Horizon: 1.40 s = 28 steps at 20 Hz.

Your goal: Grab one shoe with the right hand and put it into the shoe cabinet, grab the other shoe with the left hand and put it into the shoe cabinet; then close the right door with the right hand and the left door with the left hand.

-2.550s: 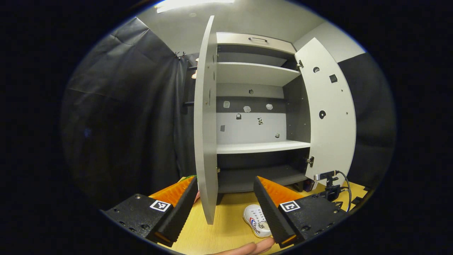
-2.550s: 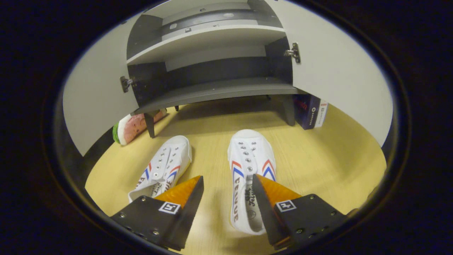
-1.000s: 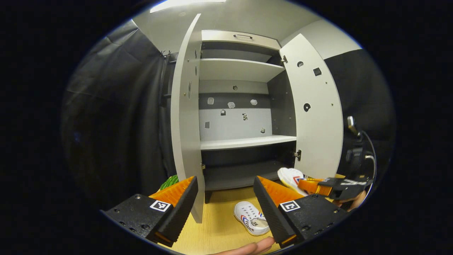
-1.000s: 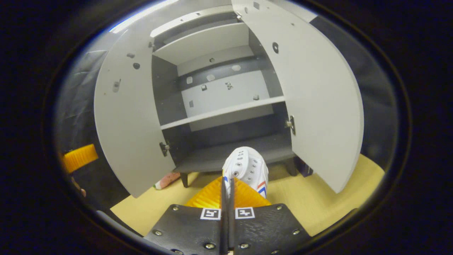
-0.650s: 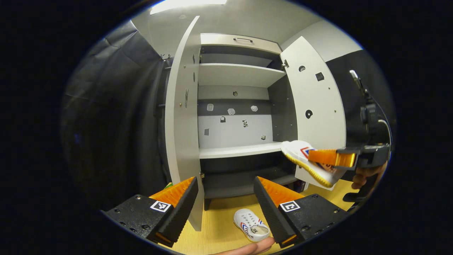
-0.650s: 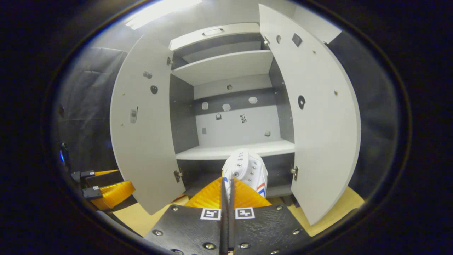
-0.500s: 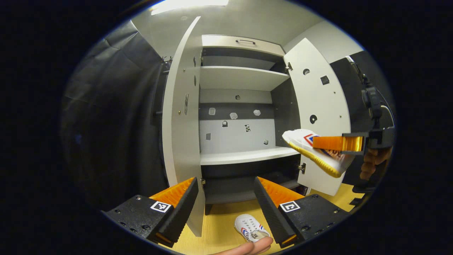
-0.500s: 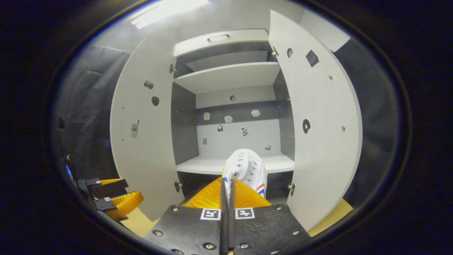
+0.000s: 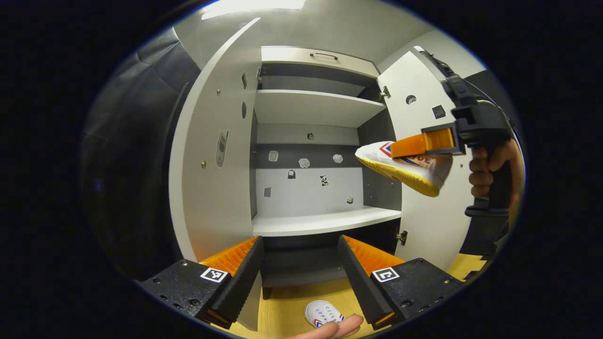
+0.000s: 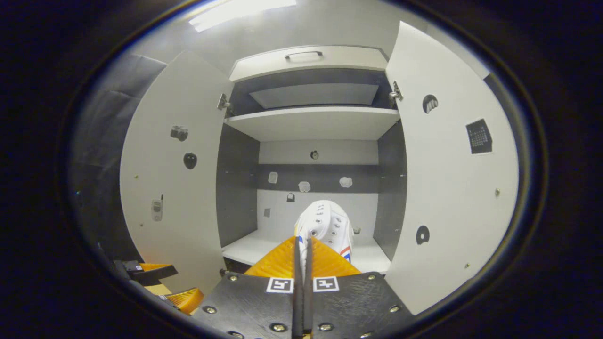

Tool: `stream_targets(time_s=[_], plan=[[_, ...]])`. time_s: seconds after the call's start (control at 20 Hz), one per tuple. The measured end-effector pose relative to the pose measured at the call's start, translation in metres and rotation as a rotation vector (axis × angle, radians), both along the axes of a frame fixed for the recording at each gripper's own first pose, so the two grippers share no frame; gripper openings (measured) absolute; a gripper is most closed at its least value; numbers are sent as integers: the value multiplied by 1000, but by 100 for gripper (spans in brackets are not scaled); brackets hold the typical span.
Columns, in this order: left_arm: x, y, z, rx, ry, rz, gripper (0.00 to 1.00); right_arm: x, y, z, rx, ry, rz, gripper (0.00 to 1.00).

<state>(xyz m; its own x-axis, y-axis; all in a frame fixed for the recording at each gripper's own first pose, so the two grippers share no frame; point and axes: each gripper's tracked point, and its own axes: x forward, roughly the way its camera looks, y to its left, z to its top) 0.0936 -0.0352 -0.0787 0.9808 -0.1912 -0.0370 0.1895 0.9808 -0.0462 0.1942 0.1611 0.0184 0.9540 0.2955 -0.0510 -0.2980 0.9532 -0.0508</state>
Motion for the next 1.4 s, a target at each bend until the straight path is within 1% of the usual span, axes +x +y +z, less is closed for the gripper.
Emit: stream_targets(time_s=[0.15, 0.2, 0.25, 0.3, 0.4, 0.5, 0.65, 0.8, 0.9, 0.95, 1.05, 1.1, 1.25, 1.3, 1.4], plan=[[14, -1, -1, -15, 9, 33, 96, 48, 4, -5, -37, 1, -16, 0], [17, -1, -3, -16, 20, 49, 93, 65, 5, -10, -53, 5, -24, 0], [21, -1, -3, -17, 27, 61, 96, 84, 4, -19, -57, 21, -39, 1], [21, -3, -1, -22, 30, 67, 95, 100, 4, -30, -60, 44, -55, 1], [25, -4, -2, -28, 30, 69, 95, 129, 4, -50, -82, 77, -65, 0], [26, 0, -10, -30, 36, 78, 96, 152, 7, -75, -106, 109, -49, 1], [23, -4, -28, -42, 84, 46, 96, 179, 12, -102, -116, 145, -42, 0], [22, 1, -40, -66, 99, 52, 96, 197, 18, -118, -143, 139, -31, 1], [23, 3, -50, -80, 115, 60, 96, 210, 20, -122, -182, 121, -40, 1], [25, 4, -56, -79, 124, 61, 96, 209, 25, -120, -177, 107, -24, 2], [27, 4, -67, -62, 146, 64, 96, 211, 27, -114, -220, 57, -59, 1], [27, 5, -72, -58, 164, 65, 96, 212, 32, -115, -241, 46, -58, 1], [26, 5, -81, -64, 188, 65, 97, 209, 50, -136, -277, 78, -23, 1], [25, 7, -85, -61, 198, 70, 96, 209, 52, -142, -298, 82, -29, 1], [23, 7, -91, -54, 217, 74, 96, 215, 40, -141, -391, 43, -61, 1]])
